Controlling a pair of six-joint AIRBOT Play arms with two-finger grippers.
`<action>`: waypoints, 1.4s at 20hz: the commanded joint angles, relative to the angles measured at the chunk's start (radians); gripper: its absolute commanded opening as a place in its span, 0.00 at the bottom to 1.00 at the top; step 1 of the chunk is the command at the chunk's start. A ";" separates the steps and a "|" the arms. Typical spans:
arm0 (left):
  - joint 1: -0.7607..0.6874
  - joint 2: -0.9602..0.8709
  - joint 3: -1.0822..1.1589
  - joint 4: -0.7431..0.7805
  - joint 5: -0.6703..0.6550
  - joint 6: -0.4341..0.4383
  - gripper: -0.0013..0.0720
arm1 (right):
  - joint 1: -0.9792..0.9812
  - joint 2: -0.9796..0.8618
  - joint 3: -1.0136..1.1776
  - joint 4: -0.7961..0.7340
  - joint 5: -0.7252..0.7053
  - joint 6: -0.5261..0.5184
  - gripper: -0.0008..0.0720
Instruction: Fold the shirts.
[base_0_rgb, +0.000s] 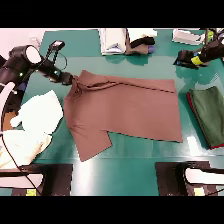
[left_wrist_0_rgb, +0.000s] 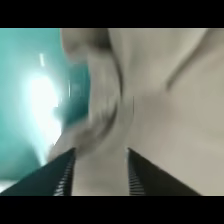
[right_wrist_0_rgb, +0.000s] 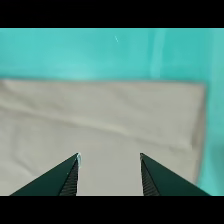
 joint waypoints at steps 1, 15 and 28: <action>0.007 0.121 -0.191 -0.013 -0.087 -0.022 0.52 | -0.021 0.140 -0.180 -0.062 0.065 -0.019 0.61; 0.007 0.351 -0.526 -0.151 0.010 -0.068 0.52 | -0.354 0.452 -1.039 -0.055 0.151 -0.029 0.64; 0.007 0.352 -0.529 -0.034 -0.151 -0.084 0.52 | -0.164 0.387 -1.041 0.010 0.048 -0.043 0.03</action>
